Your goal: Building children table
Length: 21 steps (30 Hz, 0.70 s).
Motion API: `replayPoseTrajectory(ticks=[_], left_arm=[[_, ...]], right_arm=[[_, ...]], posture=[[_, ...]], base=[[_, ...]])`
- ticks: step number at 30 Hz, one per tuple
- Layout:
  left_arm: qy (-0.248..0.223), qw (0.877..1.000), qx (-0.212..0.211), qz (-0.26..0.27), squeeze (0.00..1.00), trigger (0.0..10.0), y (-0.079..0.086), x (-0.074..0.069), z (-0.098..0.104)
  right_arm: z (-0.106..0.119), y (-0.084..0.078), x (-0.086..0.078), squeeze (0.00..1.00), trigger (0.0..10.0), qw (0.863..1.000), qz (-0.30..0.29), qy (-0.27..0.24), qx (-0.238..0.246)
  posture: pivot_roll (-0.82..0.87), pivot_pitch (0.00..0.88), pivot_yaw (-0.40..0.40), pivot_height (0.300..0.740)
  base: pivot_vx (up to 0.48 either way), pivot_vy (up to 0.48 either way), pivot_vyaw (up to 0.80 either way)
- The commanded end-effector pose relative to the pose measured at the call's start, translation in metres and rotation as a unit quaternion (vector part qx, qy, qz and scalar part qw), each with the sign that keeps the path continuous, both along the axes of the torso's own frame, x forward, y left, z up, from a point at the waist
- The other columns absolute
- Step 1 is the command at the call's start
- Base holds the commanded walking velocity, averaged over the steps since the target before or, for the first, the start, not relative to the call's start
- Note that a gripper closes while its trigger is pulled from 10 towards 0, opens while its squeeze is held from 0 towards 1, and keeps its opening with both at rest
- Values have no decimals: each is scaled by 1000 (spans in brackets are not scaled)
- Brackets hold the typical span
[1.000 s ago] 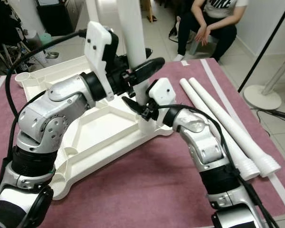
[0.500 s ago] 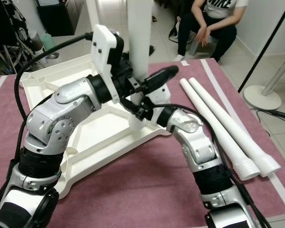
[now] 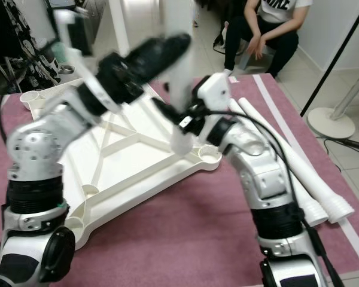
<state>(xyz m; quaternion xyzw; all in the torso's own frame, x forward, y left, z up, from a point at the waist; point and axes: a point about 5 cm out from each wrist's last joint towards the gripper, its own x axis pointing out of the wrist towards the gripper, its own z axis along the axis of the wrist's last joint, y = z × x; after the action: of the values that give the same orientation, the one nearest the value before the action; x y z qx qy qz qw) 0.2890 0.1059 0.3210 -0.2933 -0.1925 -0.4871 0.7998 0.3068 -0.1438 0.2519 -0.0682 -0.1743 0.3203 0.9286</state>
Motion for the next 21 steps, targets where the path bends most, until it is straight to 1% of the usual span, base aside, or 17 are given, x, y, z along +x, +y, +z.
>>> replayPoseTrajectory(ticks=[1, 3, 4, 5, 6, 7, 8, 9, 10, 12, 13, 14, 15, 16, 17, 18, 21], left_arm=[[28, 999, -16, 35, 0, 10000, 9, 2, -3], [26, 999, 3, 28, 0, 10000, 11, -3, -12], [26, 999, 3, 28, 0, 10000, 11, -3, -12], [31, 999, 27, 35, 0, 10000, 10, -3, -21], [38, 998, 43, 38, 0, 10000, 10, -4, -27], [50, 994, 81, 61, 0, 10000, 8, 0, -35], [50, 994, 81, 61, 0, 10000, 8, 0, -35], [65, 983, 149, 90, 0, 10000, 5, 5, -47], [47, 948, 289, 125, 0, 10000, -5, 7, -69], [47, 948, 289, 125, 0, 10000, -5, 7, -69], [21, 906, 400, 136, 0, 10000, -11, 6, -90], [21, 906, 400, 136, 0, 10000, -11, 6, -90], [7, 873, 473, 118, 0, 10000, -17, 0, -112], [7, 873, 473, 118, 0, 10000, -17, 0, -112], [-1, 849, 521, 87, 0, 10000, -26, -9, -133], [7, 844, 534, 61, 0, 10000, -32, -16, -145], [14, 839, 543, 38, 0, 10000, -40, -23, -156]], right_arm=[[1, -14, 5, 0, 10000, 999, -42, 1, 11], [2, -45, 15, 0, 10000, 991, -130, 5, 26], [2, -45, 15, 0, 10000, 991, -130, 5, 26], [3, -57, 17, 0, 10000, 987, -160, 4, 32], [5, -64, 17, 0, 10000, 984, -175, 3, 36], [6, -68, 17, 0, 10000, 982, -187, 0, 37], [6, -68, 17, 0, 10000, 982, -187, 0, 37], [8, -71, 15, 0, 10000, 980, -194, 0, 40], [9, -73, 13, 0, 10000, 978, -205, -2, 40], [9, -73, 13, 0, 10000, 978, -205, -2, 40], [10, -75, 12, 0, 10000, 976, -213, -4, 44], [10, -75, 12, 0, 10000, 976, -213, -4, 44], [11, -74, 11, 0, 10000, 975, -216, -5, 47], [11, -74, 11, 0, 10000, 975, -216, -5, 47], [12, -68, 12, 0, 10000, 977, -209, -9, 50], [14, -62, 13, 0, 10000, 978, -203, -11, 53], [14, -57, 15, 0, 10000, 979, -195, -12, 55]], posture=[[-24, 0, 91, 740], [-22, 0, 92, 740], [-22, 0, 92, 740], [-23, 0, 95, 740], [-24, 0, 97, 740], [-25, 0, 98, 740], [-25, 0, 98, 740], [-25, 0, 98, 740], [-25, 0, 98, 740], [-25, 0, 98, 740], [-25, 0, 98, 740], [-25, 0, 98, 740], [-21, 0, 98, 740], [-21, 0, 98, 740], [-23, 0, 102, 740], [-23, 0, 102, 740], [-24, 0, 103, 740]], base=[[0, 0, 0], [0, 0, 0], [0, 0, 0], [0, 0, 0], [0, 0, 0], [0, 0, 0], [0, 0, 0], [0, 0, 0], [0, 0, 0], [0, 0, 0], [0, 0, 0], [0, 0, 0], [0, 0, 0], [0, 0, 0], [0, 0, 0], [0, 0, 0], [0, 0, 0]])
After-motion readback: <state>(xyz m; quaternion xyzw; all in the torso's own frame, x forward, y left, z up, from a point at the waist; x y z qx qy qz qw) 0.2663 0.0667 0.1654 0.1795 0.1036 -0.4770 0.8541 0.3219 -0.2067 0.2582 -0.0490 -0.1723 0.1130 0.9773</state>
